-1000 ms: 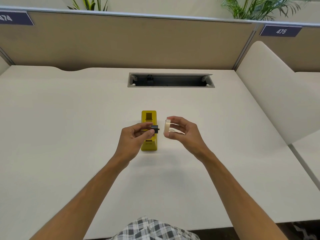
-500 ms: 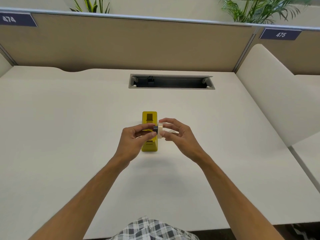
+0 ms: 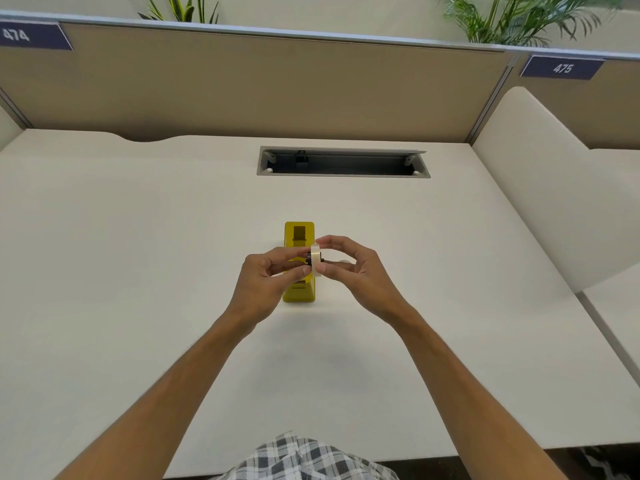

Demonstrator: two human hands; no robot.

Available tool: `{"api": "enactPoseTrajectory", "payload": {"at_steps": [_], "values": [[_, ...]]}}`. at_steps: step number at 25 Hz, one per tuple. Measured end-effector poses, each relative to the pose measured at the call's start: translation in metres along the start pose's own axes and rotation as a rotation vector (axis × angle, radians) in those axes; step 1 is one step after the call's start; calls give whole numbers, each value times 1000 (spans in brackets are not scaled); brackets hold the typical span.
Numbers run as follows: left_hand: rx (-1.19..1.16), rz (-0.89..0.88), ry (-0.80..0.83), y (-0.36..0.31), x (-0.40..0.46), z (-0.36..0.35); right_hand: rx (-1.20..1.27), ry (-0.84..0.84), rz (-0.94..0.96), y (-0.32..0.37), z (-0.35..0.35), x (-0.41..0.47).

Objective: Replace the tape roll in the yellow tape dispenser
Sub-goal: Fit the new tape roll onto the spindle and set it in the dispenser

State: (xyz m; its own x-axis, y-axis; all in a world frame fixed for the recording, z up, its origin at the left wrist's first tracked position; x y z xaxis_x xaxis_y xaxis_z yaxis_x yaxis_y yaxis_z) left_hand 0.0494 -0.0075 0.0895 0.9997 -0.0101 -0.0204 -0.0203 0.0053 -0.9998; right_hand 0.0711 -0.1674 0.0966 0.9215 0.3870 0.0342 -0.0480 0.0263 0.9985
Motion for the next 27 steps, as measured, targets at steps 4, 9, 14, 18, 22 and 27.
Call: {"api": "enactPoseTrajectory", "payload": {"at_steps": [4,9,14,18,22,27], "values": [[-4,3,-31,1,0,1,30,-50,3,0,-1,0],[-50,5,-53,-2,-3,0,-261,-220,53,8,3,-6],[-10,-7,-95,2,-1,1,-660,-488,146,24,-3,-17],[18,-59,-90,1,-3,-4,-825,-589,108,28,-7,-18],[164,-158,-103,-6,-6,-6,-798,-584,92,27,-10,-17],[379,-240,-96,-8,-2,-12,-719,-544,149,28,-15,-18]]}}
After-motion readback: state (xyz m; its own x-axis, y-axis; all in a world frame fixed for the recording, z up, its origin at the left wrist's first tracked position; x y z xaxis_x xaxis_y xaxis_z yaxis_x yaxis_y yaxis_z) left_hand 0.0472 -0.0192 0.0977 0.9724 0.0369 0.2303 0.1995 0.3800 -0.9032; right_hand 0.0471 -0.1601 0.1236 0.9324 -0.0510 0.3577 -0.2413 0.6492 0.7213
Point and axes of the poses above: each hand's wrist, its own x-axis towards the middle knuckle, its own z-axis out of the back of the hand, y = z × x, the point moved 6 cm from there along x, towards the middle knuckle, and after that the axes turned 3 degrees about z, right-handed, at the moved point
